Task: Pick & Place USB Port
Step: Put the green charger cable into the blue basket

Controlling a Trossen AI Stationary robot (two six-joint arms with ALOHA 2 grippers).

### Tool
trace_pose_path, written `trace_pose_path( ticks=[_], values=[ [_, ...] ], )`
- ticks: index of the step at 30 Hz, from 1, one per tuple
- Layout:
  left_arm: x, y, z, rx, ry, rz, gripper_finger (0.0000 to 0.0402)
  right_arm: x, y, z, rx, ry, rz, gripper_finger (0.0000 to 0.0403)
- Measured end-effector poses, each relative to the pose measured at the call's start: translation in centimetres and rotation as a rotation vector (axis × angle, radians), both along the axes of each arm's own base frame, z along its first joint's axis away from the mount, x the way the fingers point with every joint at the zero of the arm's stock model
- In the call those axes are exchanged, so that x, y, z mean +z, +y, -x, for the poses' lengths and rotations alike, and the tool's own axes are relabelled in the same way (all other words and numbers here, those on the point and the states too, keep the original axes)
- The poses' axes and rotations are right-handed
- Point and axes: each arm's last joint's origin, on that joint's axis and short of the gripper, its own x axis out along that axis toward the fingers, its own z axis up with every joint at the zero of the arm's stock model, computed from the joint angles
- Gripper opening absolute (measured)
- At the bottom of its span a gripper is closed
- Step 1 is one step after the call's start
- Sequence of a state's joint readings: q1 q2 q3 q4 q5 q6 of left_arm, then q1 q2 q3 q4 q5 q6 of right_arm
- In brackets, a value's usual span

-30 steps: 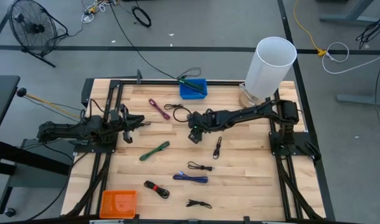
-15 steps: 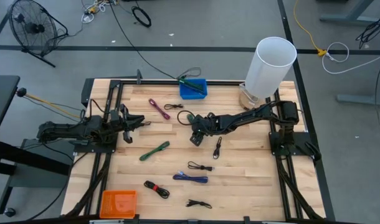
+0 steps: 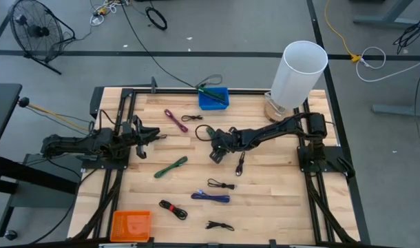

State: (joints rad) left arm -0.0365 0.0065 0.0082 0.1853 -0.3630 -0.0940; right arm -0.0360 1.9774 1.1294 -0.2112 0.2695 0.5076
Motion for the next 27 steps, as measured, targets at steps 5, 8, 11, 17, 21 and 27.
trace_pose_path(
  ticks=[5,8,11,17,21,27],
  values=[
    [0.0,0.0,0.0,0.0,-0.002,0.0,0.0046,0.1,-0.1,0.0,0.038,0.003,0.001,0.0026],
    [0.0,0.0,0.0,0.0,-0.001,0.0,0.0046,0.2,-0.4,-0.1,0.035,-0.003,0.004,0.0021],
    [0.0,0.0,0.0,0.0,0.0,0.0,0.0046,0.6,-0.8,-0.3,0.064,-0.011,0.011,0.0012],
    [0.0,0.0,0.0,0.0,0.001,0.0,0.0046,4.2,-1.8,-1.4,0.1,-0.087,0.07,0.0012],
    [0.0,0.0,0.0,0.0,0.0,0.0,0.0046,7.4,-3.0,-1.6,0.098,-0.132,0.159,0.0012],
    [0.0,0.0,0.0,0.0,0.002,0.0,0.0046,11.3,-5.9,-0.9,0.032,-0.179,0.299,0.0012]
  ],
)
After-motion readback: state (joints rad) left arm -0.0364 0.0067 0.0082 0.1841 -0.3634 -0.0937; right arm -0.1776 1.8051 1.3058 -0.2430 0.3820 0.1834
